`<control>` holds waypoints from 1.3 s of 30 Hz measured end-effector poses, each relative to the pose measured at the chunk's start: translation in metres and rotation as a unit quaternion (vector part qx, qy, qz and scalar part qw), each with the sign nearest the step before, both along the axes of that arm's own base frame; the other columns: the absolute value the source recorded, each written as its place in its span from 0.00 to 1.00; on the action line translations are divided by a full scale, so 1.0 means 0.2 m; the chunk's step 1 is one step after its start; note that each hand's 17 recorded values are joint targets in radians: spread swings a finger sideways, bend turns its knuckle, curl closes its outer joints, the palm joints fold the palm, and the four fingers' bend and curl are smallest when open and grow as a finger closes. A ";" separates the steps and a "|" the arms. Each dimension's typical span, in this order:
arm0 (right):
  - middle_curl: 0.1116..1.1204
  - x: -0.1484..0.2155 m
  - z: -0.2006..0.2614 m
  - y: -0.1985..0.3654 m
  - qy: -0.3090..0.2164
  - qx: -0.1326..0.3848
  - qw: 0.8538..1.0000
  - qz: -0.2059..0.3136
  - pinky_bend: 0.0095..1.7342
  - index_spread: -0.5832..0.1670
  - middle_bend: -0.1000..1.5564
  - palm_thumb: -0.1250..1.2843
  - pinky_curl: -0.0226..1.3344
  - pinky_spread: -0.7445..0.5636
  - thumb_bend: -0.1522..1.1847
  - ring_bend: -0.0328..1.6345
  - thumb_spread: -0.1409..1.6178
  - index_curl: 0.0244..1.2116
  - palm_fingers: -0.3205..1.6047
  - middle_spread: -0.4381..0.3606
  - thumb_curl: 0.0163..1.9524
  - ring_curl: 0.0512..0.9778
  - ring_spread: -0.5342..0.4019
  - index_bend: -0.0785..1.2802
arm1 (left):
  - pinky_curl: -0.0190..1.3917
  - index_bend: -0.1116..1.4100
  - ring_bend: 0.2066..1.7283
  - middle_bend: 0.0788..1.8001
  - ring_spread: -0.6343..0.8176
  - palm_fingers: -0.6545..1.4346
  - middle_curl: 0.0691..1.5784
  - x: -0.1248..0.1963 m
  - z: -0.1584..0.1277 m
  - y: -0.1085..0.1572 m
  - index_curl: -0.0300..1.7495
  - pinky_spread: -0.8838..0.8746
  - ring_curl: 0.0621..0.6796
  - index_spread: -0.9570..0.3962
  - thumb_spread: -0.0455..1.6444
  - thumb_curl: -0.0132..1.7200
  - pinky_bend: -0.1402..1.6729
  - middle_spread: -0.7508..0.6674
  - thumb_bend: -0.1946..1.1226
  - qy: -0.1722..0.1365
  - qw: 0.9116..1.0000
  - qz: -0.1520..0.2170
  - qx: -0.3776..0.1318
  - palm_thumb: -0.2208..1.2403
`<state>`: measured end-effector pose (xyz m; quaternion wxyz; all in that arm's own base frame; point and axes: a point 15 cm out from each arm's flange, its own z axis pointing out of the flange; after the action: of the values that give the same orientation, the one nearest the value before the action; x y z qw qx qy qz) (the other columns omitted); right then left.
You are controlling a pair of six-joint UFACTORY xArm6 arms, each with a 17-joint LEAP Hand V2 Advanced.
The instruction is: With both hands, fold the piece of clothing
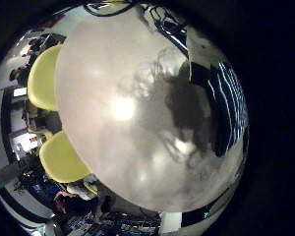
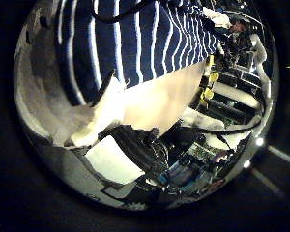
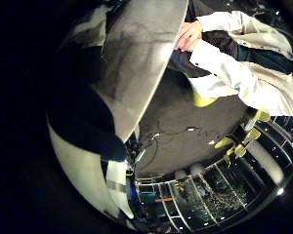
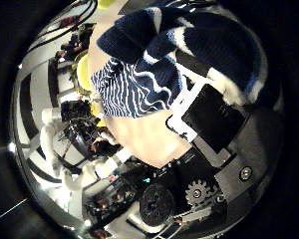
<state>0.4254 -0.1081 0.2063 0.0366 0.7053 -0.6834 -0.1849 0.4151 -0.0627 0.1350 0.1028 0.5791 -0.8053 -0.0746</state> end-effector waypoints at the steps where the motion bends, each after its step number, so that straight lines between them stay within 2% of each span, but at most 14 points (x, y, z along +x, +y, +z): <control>1: 0.68 0.00 0.01 0.01 -0.001 0.000 1.000 0.001 0.72 0.30 0.84 0.84 0.71 0.43 0.14 0.86 0.67 0.76 0.73 0.37 0.40 0.70 0.34 0.76 | 0.55 0.19 0.37 0.09 0.34 0.48 0.35 0.00 0.00 0.00 0.35 0.34 0.49 0.56 0.78 0.20 0.34 0.48 0.14 0.000 1.000 0.000 0.000 0.47; 7: 0.67 0.01 0.15 0.18 -0.013 0.034 0.999 0.004 0.71 0.30 0.85 0.84 0.73 0.43 0.12 0.86 0.67 0.77 0.73 0.37 0.41 0.71 0.34 0.75 | 0.55 0.19 0.37 0.09 0.34 0.48 0.34 0.02 0.02 0.02 0.34 0.35 0.48 0.57 0.78 0.20 0.33 0.47 0.14 -0.003 1.000 0.001 0.001 0.47; 12: 0.66 0.09 0.46 0.40 -0.045 0.059 0.997 0.028 0.70 0.29 0.85 0.84 0.74 0.43 0.11 0.86 0.67 0.77 0.73 0.37 0.43 0.71 0.35 0.74 | 0.54 0.20 0.37 0.09 0.34 0.49 0.34 0.01 0.08 0.09 0.34 0.36 0.48 0.57 0.78 0.20 0.32 0.47 0.14 -0.004 1.000 0.003 0.005 0.47; 17: 0.66 0.08 0.65 0.79 -0.048 0.085 0.993 0.069 0.70 0.29 0.85 0.84 0.75 0.43 0.11 0.85 0.67 0.78 0.73 0.37 0.44 0.72 0.35 0.73 | 0.54 0.20 0.38 0.09 0.33 0.49 0.33 -0.04 0.25 0.19 0.33 0.36 0.47 0.57 0.78 0.20 0.31 0.47 0.14 -0.015 1.000 0.011 -0.006 0.47; 21: 0.65 0.09 0.77 1.17 -0.064 0.087 0.987 0.120 0.69 0.29 0.85 0.84 0.75 0.43 0.11 0.85 0.68 0.78 0.74 0.37 0.45 0.72 0.35 0.73 | 0.54 0.19 0.38 0.10 0.32 0.50 0.33 -0.15 0.43 0.28 0.33 0.36 0.47 0.57 0.78 0.20 0.31 0.46 0.14 -0.021 0.999 0.025 -0.020 0.46; 25: 0.65 0.08 0.71 1.56 -0.054 0.085 0.979 0.176 0.69 0.29 0.85 0.84 0.76 0.43 0.11 0.85 0.68 0.79 0.74 0.38 0.46 0.72 0.35 0.72 | 0.54 0.19 0.38 0.10 0.31 0.51 0.33 -0.29 0.53 0.43 0.32 0.35 0.47 0.57 0.78 0.20 0.31 0.45 0.14 -0.022 0.998 0.049 -0.020 0.46; 29: 0.65 0.10 0.52 1.86 -0.056 0.079 0.973 0.208 0.69 0.29 0.86 0.83 0.76 0.43 0.11 0.85 0.68 0.79 0.74 0.38 0.47 0.72 0.35 0.72 | 0.53 0.20 0.39 0.12 0.29 0.53 0.33 -0.40 0.56 0.52 0.32 0.34 0.47 0.56 0.78 0.20 0.31 0.42 0.14 -0.030 0.997 0.071 -0.017 0.47; 31: 0.65 0.12 0.39 1.95 -0.053 0.066 0.972 0.220 0.69 0.28 0.86 0.82 0.77 0.43 0.10 0.85 0.68 0.80 0.74 0.38 0.47 0.72 0.35 0.71 | 0.54 0.20 0.39 0.12 0.28 0.53 0.34 -0.44 0.56 0.58 0.32 0.34 0.47 0.55 0.78 0.20 0.31 0.41 0.14 -0.032 0.996 0.082 -0.016 0.47; 32: 0.64 0.12 0.31 1.97 -0.048 0.058 0.971 0.225 0.68 0.28 0.85 0.76 0.76 0.42 0.07 0.85 0.68 0.79 0.73 0.38 0.46 0.71 0.35 0.70 | 0.54 0.20 0.39 0.13 0.28 0.54 0.34 -0.47 0.55 0.61 0.32 0.33 0.47 0.55 0.78 0.21 0.31 0.41 0.14 -0.032 0.995 0.091 -0.015 0.47; 35: 0.62 0.14 0.14 2.01 -0.033 0.050 0.971 0.231 0.67 0.27 0.82 0.74 0.74 0.40 0.09 0.85 0.69 0.79 0.72 0.37 0.44 0.70 0.35 0.65 | 0.54 0.20 0.39 0.14 0.27 0.54 0.35 -0.55 0.55 0.65 0.32 0.32 0.47 0.54 0.79 0.21 0.31 0.39 0.14 -0.037 0.994 0.105 -0.013 0.48; 36: 0.60 0.14 0.11 2.01 -0.031 0.049 0.971 0.232 0.67 0.27 0.77 0.68 0.71 0.36 0.07 0.86 0.70 0.77 0.65 0.36 0.42 0.68 0.34 0.54 | 0.54 0.20 0.39 0.14 0.27 0.54 0.35 -0.56 0.55 0.66 0.32 0.32 0.47 0.53 0.79 0.21 0.31 0.39 0.14 -0.037 0.993 0.107 -0.011 0.49; 37: 0.59 0.15 0.11 2.00 -0.031 0.049 0.971 0.233 0.67 0.27 0.74 0.68 0.70 0.34 0.08 0.86 0.71 0.76 0.59 0.35 0.42 0.68 0.34 0.48 | 0.54 0.20 0.39 0.14 0.26 0.55 0.35 -0.57 0.56 0.68 0.32 0.32 0.47 0.53 0.79 0.21 0.31 0.38 0.14 -0.038 0.993 0.110 -0.010 0.49; 38: 0.57 0.15 0.11 1.98 -0.029 0.050 0.971 0.232 0.69 0.28 0.67 0.64 0.72 0.33 0.07 0.85 0.71 0.75 0.39 0.32 0.40 0.70 0.33 0.36 | 0.54 0.20 0.39 0.14 0.26 0.54 0.35 -0.58 0.56 0.69 0.32 0.31 0.47 0.53 0.79 0.22 0.31 0.38 0.14 -0.040 0.993 0.114 -0.010 0.49; 39: 0.53 0.16 0.12 1.95 -0.029 0.051 0.971 0.231 0.65 0.26 0.62 0.62 0.69 0.36 0.08 0.80 0.71 0.69 0.24 0.33 0.39 0.67 0.33 0.31 | 0.54 0.20 0.39 0.14 0.26 0.54 0.35 -0.60 0.57 0.69 0.32 0.31 0.47 0.53 0.79 0.22 0.31 0.38 0.14 -0.040 0.992 0.116 -0.009 0.50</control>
<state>0.4584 0.2815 0.2302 0.0224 0.8503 -0.4921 -0.1854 0.2961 0.0749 0.2486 0.0838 0.6702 -0.7368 -0.0312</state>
